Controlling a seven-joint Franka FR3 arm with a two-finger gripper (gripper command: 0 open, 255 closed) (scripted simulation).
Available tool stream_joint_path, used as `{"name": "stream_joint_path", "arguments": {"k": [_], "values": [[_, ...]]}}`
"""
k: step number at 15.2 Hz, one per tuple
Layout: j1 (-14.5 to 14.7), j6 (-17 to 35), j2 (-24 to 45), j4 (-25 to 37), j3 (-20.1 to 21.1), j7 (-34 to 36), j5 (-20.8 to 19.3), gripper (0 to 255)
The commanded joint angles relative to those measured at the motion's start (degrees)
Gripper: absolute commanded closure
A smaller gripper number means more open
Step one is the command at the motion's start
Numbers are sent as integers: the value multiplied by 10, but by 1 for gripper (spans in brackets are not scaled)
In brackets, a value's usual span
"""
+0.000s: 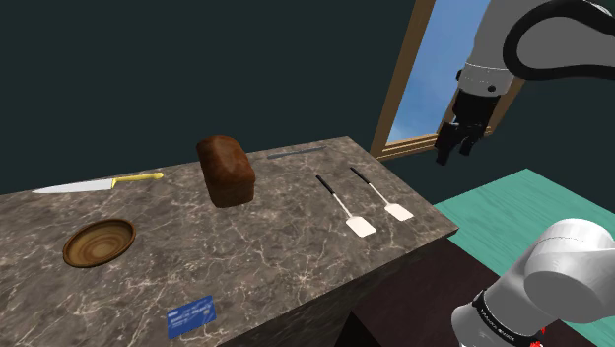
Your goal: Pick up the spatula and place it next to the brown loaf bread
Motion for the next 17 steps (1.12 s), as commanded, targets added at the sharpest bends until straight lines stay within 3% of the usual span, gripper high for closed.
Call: {"name": "stream_joint_path", "arguments": {"k": [1,9,17], "values": [[0,0,0,0,0,0,0,0],[-4,199,90,-71,-11,10,0,0],[-5,396,238,-81,-21,15,5,0]]}}
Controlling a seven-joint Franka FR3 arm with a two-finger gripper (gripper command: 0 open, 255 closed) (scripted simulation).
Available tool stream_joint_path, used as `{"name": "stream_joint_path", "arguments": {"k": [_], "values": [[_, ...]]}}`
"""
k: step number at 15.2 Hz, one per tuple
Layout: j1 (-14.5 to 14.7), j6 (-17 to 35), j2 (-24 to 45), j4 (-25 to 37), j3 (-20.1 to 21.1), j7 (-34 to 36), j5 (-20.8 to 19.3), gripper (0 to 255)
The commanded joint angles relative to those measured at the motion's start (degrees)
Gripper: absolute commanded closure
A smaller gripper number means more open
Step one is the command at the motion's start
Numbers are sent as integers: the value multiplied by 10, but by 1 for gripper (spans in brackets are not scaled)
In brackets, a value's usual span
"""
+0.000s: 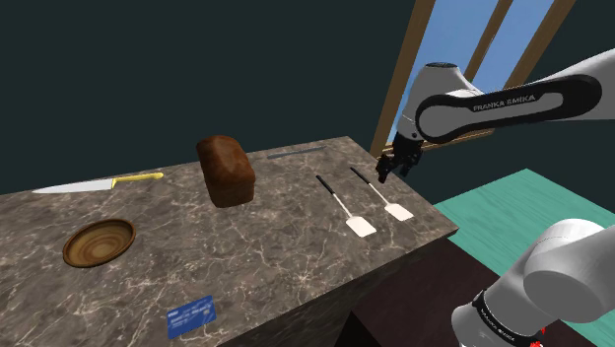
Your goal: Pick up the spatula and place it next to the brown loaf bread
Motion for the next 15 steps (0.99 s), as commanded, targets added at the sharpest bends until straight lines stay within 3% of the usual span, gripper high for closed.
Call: {"name": "stream_joint_path", "arguments": {"k": [1,3,10,15], "values": [[-1,44,42,10,-5,-2,1,0],[-1,87,85,19,-7,-3,5,0],[-1,149,127,-1,-9,-4,6,0],[0,154,130,-2,-9,-4,6,0]]}}
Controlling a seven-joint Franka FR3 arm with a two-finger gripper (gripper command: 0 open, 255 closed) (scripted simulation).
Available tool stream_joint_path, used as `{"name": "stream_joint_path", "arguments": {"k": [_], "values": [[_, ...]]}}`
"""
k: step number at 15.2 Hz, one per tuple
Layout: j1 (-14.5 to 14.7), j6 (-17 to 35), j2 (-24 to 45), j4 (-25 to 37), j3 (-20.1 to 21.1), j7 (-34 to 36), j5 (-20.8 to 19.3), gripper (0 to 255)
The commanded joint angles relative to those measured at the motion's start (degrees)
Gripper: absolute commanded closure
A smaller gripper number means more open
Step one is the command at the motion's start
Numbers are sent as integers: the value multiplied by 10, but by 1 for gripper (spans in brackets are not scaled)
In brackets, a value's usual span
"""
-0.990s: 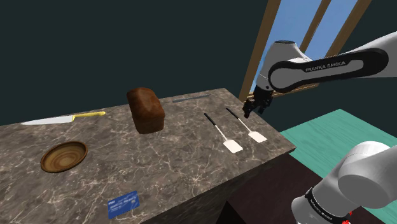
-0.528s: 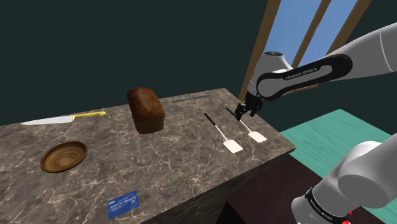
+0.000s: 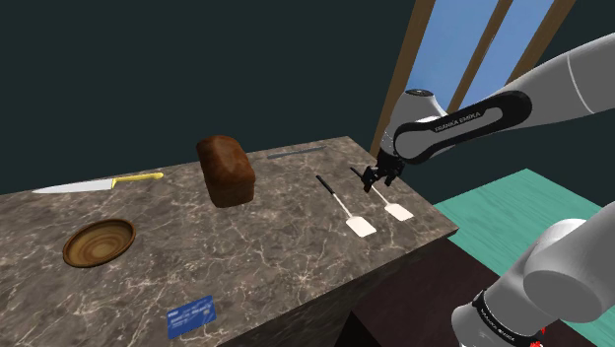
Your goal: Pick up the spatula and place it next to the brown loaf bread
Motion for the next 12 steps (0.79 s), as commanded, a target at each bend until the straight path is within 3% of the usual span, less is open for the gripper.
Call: {"name": "stream_joint_path", "arguments": {"k": [1,4,5,12], "values": [[0,0,0,0,0,0,0,0],[0,0,0,0,0,0,0,0],[0,0,0,0,0,0,0,255],[0,0,0,0,0,0,0,255]]}}
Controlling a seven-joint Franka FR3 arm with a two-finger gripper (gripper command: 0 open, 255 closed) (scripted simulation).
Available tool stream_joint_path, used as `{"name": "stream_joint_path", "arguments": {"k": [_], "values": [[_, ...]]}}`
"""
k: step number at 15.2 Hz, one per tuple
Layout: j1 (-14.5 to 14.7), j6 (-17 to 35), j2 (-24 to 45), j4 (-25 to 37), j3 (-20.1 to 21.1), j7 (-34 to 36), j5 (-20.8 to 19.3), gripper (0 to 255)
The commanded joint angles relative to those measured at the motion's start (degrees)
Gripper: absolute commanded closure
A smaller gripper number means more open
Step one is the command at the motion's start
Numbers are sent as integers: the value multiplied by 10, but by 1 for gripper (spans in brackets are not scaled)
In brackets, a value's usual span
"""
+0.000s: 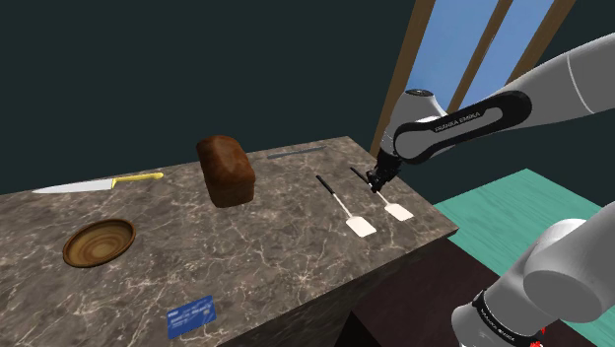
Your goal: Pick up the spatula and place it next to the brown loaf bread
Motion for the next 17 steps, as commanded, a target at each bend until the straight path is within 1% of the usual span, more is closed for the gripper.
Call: {"name": "stream_joint_path", "arguments": {"k": [1,2,17], "values": [[0,0,0,0,0,0,0,255],[0,0,0,0,0,0,0,255],[0,-131,-72,58,3,1,-1,255]]}}
